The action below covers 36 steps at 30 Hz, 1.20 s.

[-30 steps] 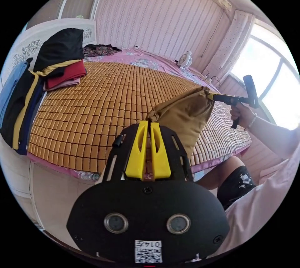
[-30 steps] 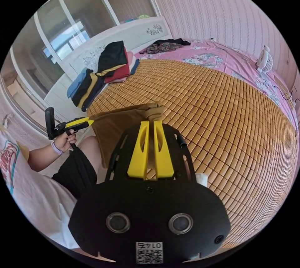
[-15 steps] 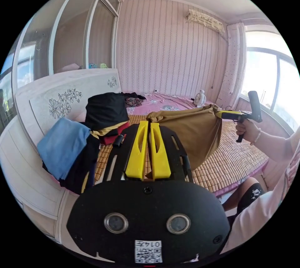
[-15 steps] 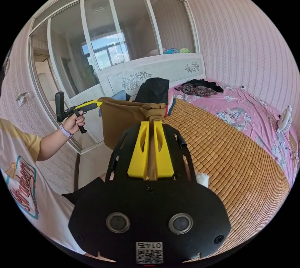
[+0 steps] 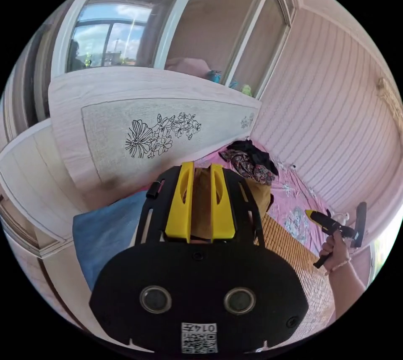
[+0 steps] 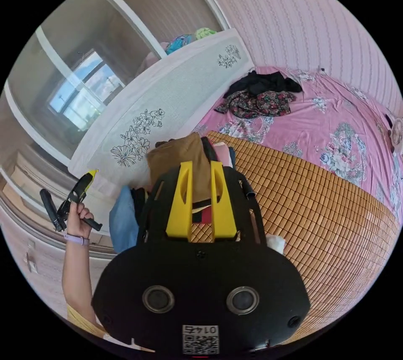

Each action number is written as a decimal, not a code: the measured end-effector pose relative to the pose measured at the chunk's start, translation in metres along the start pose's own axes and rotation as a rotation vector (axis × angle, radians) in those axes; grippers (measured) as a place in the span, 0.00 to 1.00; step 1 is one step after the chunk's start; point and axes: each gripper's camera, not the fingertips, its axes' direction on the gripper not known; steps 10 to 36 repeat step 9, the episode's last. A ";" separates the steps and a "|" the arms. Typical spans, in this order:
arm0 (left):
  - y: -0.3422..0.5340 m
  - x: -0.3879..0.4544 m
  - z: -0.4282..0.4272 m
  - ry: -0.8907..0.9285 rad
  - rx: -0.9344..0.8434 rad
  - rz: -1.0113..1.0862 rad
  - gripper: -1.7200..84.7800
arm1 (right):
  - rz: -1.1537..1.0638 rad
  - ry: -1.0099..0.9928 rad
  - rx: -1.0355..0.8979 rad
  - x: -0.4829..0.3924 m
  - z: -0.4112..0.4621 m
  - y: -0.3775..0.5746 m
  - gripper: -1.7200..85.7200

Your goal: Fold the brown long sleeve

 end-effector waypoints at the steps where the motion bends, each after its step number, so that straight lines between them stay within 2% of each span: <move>1: 0.017 -0.013 -0.009 0.028 0.012 0.020 0.10 | -0.038 -0.058 -0.009 0.012 -0.001 0.010 0.10; 3: 0.057 -0.031 -0.034 0.088 0.039 0.078 0.09 | -0.160 -0.105 -0.052 0.033 -0.006 0.050 0.10; 4: 0.094 -0.041 -0.060 0.136 0.066 0.150 0.07 | -0.238 -0.052 -0.099 0.050 -0.012 0.095 0.10; 6: 0.164 -0.055 -0.104 0.173 0.106 0.237 0.04 | -0.321 0.095 -0.197 0.078 -0.026 0.179 0.08; 7: 0.219 -0.064 -0.132 0.192 0.103 0.289 0.02 | -0.331 0.229 -0.285 0.098 -0.042 0.241 0.07; 8: 0.276 -0.073 -0.156 0.212 0.066 0.310 0.02 | -0.269 0.399 -0.359 0.121 -0.063 0.304 0.06; 9: 0.304 -0.078 -0.165 0.226 0.029 0.314 0.01 | -0.223 0.478 -0.389 0.131 -0.075 0.334 0.05; 36: 0.304 -0.078 -0.165 0.226 0.029 0.314 0.01 | -0.223 0.478 -0.389 0.131 -0.075 0.334 0.05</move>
